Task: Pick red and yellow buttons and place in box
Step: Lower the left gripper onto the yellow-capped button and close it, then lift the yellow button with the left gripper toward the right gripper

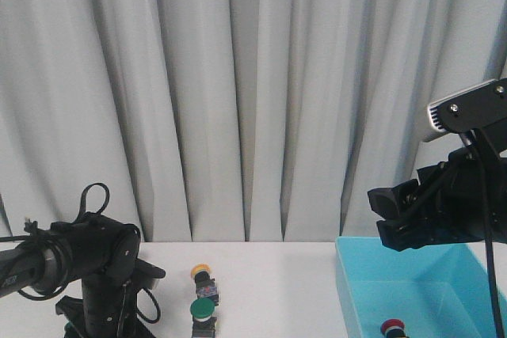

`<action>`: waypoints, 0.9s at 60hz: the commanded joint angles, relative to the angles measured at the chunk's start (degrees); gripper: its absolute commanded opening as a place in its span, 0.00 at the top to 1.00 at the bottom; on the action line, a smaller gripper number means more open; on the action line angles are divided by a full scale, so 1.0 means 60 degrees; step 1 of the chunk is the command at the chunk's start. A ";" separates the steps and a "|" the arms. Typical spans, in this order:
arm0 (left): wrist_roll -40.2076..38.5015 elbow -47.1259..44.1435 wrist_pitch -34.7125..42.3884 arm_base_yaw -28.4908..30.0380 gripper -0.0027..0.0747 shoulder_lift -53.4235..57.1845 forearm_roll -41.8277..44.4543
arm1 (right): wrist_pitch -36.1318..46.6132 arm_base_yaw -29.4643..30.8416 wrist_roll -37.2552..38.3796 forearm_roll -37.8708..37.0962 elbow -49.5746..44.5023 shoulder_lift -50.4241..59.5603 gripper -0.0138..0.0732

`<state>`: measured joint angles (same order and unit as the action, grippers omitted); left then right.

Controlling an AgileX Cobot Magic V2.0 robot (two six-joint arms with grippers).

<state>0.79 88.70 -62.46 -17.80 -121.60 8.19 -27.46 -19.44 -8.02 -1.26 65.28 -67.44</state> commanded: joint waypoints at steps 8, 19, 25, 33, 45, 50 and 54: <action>-0.0186 0.0172 0.0133 -0.0006 0.85 0.0509 0.0372 | 0.0605 0.0003 -0.0033 -0.0054 0.0296 0.0244 0.29; -0.0132 0.0179 0.0079 -0.0006 0.97 0.0666 0.0369 | 0.0581 0.0003 -0.0042 -0.0054 0.0296 0.0244 0.32; 0.0152 0.0190 0.0188 -0.0006 0.97 0.1120 0.0272 | 0.0592 0.0003 -0.0196 -0.0115 0.0296 0.0244 0.32; 0.0295 0.0190 0.0646 -0.0015 0.97 0.2154 -0.0205 | 0.0643 -0.0027 -0.0969 -0.0137 0.0296 0.0244 0.32; 0.1050 0.0190 0.1542 -0.0015 0.97 0.4206 -0.2928 | 0.0815 -0.0839 -0.2824 -0.0213 0.0296 0.0221 0.32; 0.1995 0.0190 0.1674 -0.0015 0.97 0.5004 -0.4816 | 0.0851 -0.1331 -0.3582 -0.0213 0.0296 0.0162 0.31; 0.2887 0.0190 0.1656 -0.0015 0.97 0.5443 -0.6175 | 0.0799 -0.1701 -0.3921 -0.0213 0.0296 0.0085 0.31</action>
<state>11.39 88.70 -55.23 -17.80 -95.22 -15.86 -26.84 -27.08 -27.29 -1.97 65.28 -67.44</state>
